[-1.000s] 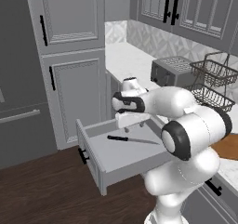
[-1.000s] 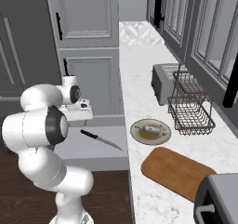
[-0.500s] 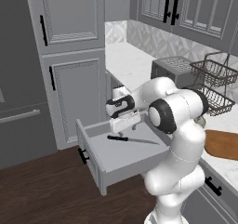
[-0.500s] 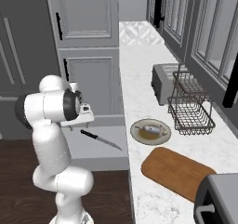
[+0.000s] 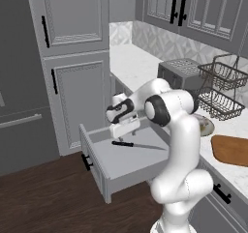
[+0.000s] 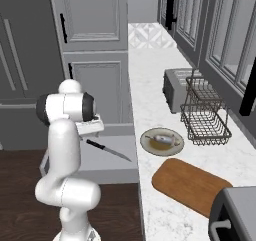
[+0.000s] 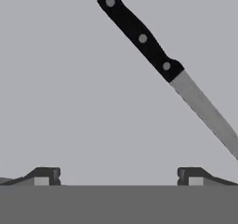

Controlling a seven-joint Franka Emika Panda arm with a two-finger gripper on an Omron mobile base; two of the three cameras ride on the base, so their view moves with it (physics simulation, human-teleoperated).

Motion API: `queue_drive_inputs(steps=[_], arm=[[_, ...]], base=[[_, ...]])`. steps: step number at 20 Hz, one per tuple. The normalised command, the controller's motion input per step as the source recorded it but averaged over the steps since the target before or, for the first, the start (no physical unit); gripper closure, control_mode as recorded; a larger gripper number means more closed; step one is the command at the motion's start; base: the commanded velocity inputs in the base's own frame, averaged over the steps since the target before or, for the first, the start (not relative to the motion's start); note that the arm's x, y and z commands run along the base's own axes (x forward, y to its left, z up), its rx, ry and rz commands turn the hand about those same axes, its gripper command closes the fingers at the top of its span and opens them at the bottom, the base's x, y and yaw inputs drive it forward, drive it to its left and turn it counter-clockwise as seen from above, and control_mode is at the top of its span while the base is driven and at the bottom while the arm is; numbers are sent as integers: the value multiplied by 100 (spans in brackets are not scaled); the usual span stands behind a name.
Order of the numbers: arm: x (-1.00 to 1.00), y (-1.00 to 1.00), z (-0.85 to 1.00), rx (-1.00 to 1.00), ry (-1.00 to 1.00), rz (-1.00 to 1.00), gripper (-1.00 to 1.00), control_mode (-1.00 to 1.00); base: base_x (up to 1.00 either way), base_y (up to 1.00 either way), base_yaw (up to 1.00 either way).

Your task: Pick up the knife from the drawer and place it on the cutting board. Then place the meat from the plate to the cutting board.

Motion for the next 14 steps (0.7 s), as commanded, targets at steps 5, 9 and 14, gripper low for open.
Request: queue_drive_inputs(steps=[5,9,14], arm=[[60,-1,-62,0,3,0,-100,-100],[23,-23,-82,0,0,2,-100,-100],[36,-26,-54,0,0,5,-100,-100]], base=[[0,0,0],[0,0,0],[0,0,0]])
